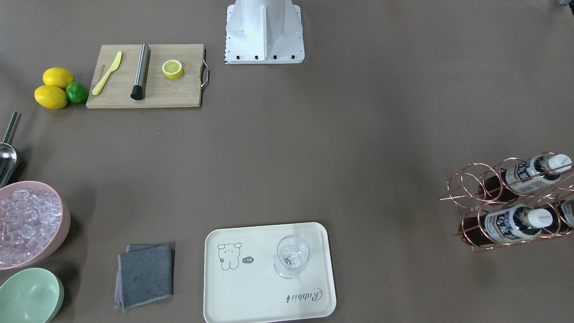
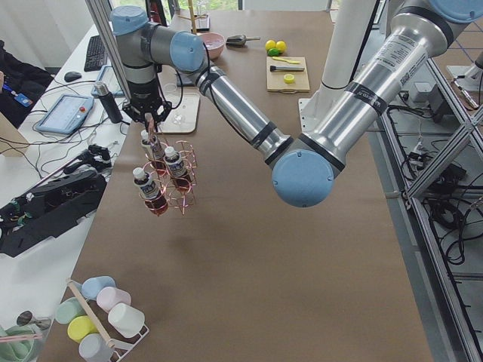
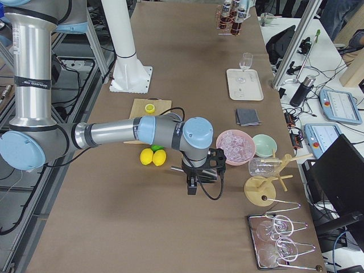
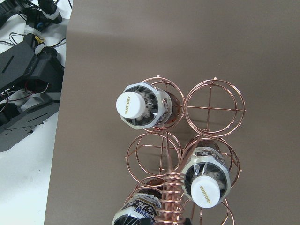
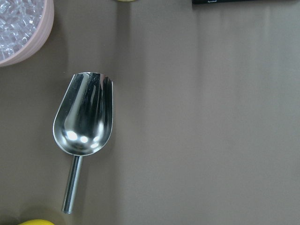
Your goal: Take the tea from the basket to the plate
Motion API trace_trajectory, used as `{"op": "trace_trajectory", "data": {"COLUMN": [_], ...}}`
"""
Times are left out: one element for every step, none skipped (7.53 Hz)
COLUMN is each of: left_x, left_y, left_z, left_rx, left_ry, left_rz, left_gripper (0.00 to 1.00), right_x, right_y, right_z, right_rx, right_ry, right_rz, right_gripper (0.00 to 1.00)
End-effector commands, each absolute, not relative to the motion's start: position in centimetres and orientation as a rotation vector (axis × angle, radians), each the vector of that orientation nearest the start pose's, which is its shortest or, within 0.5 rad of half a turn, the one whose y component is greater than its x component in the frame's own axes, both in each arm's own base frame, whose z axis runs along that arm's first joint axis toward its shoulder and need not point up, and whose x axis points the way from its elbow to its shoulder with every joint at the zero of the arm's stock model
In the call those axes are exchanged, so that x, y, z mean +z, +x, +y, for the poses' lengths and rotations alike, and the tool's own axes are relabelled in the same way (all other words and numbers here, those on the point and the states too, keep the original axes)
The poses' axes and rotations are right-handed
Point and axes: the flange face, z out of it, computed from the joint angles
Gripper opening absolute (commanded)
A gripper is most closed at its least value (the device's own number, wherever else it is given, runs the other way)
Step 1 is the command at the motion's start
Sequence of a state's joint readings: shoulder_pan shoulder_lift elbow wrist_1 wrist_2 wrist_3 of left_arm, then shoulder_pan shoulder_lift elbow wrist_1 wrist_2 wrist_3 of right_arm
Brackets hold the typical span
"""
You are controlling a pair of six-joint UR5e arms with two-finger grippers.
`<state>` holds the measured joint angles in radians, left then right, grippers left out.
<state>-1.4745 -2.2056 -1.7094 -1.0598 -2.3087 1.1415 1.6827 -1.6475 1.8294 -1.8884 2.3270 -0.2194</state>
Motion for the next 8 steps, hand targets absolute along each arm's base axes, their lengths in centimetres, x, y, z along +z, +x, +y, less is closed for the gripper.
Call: {"op": "trace_trajectory", "data": {"left_x": [22.6, 20.8, 18.9, 17.0, 15.7, 14.9, 14.1, 13.1], "left_y": [0.2, 0.6, 3.3, 6.2, 9.6, 13.2, 16.9, 20.1], "left_z": [-59.0, -57.6, -55.6, -53.4, -51.4, -50.4, -49.6, -48.6], "left_rx": [1.229, 1.166, 1.130, 1.109, 1.123, 1.170, 1.225, 1.236], "left_ry": [0.690, 0.698, 0.693, 0.692, 0.682, 0.668, 0.671, 0.684], "left_rz": [0.646, 0.660, 0.696, 0.760, 0.797, 0.829, 0.859, 0.889], "left_gripper": [0.00, 0.00, 0.00, 0.00, 0.00, 0.00, 0.00, 0.00], "right_x": [60.2, 60.2, 60.2, 60.2, 60.2, 60.2, 60.2, 60.2], "right_y": [11.4, 11.4, 11.4, 11.4, 11.4, 11.4, 11.4, 11.4], "right_z": [-43.1, -43.1, -43.1, -43.1, -43.1, -43.1, -43.1, -43.1], "right_rx": [-0.050, -0.050, -0.050, -0.050, -0.049, -0.049, -0.050, -0.049], "right_ry": [-0.005, -0.005, -0.005, -0.005, -0.008, -0.007, -0.005, -0.007], "right_rz": [-0.766, -0.765, -0.766, -0.766, -0.767, -0.767, -0.765, -0.767], "right_gripper": [1.00, 1.00, 1.00, 1.00, 1.00, 1.00, 1.00, 1.00]}}
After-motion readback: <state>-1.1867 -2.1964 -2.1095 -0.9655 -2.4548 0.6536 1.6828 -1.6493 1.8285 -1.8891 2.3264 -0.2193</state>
